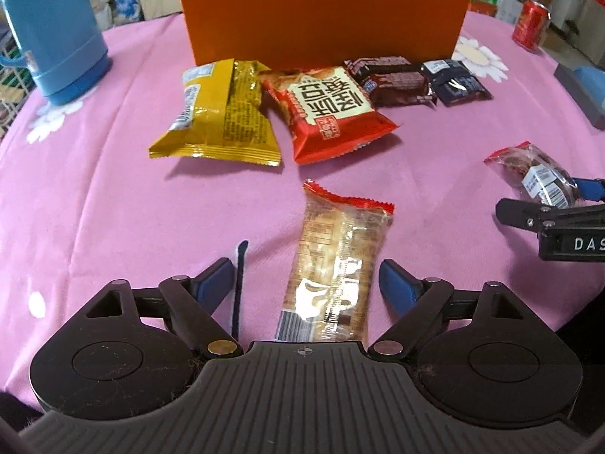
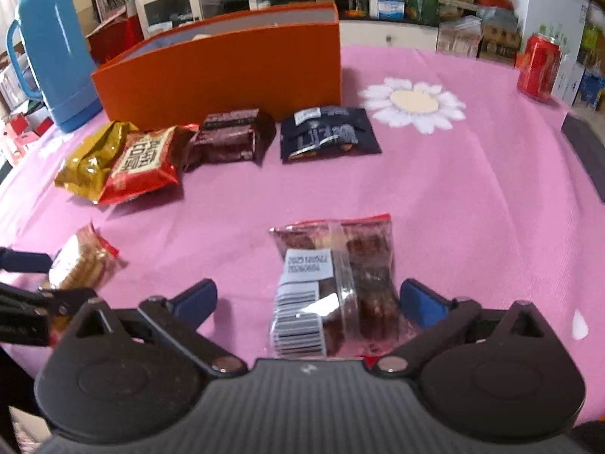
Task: Organize snacks
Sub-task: 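Grasp the clear brown cookie pack with the right tool while the left tool grasps the wafer bar, then carry both packs into the orange box and open both tools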
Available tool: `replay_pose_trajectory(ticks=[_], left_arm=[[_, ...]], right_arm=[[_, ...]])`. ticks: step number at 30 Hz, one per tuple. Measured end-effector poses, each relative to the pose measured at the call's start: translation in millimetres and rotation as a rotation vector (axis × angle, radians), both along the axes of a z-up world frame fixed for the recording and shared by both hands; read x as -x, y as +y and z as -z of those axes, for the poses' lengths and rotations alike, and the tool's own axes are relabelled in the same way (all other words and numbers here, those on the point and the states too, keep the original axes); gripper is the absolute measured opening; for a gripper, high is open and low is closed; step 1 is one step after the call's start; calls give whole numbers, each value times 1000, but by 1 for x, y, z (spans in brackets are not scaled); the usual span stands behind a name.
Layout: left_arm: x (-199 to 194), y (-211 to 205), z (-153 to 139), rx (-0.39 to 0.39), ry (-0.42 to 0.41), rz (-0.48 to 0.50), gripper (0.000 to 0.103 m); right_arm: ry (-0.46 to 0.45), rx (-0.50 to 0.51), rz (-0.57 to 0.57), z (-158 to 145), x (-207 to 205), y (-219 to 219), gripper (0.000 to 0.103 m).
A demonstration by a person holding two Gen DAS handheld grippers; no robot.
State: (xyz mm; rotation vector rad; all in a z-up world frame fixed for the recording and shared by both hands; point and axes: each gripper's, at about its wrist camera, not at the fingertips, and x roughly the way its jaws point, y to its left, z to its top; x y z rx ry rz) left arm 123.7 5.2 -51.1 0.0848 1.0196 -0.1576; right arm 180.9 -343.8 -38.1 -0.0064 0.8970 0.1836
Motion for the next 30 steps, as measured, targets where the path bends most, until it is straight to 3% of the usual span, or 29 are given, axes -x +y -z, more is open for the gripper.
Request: replay_pose_trajectory(ticks=[8, 12, 14, 17, 18, 19, 20, 21, 24, 27, 30], left_arm=[[0, 2, 1, 1, -7, -4, 70], [1, 1, 1, 0, -6, -6, 70], [2, 0, 1, -1, -7, -5, 68], [7, -1, -1, 3, -23, 9, 56], [9, -3, -2, 6, -36, 22, 36], [12, -5, -4, 11, -51, 42, 7], [13, -7, -5, 7, -55, 60, 6], [13, -8, -6, 7, -48, 70, 6], [15, -7, -8, 35, -35, 70, 6], [21, -3, -19, 72, -51, 63, 6], [19, 1, -36, 84, -79, 48, 6]], right_arm=[[-82, 41, 14, 8, 9, 3, 102], [-11, 38, 8, 2, -3, 2, 102], [-20, -14, 4, -1, -2, -2, 102], [-21, 14, 4, 3, 2, 0, 102], [-23, 45, -13, 4, 4, 2, 101], [-26, 41, -24, 3, 6, 3, 99], [-22, 41, -33, 1, 8, 3, 87], [-34, 45, -51, -3, 10, 4, 59], [0, -36, -82, -13, 10, 0, 59], [-14, -49, -88, -20, 18, 3, 59], [-22, -127, -71, -31, 19, -2, 59]])
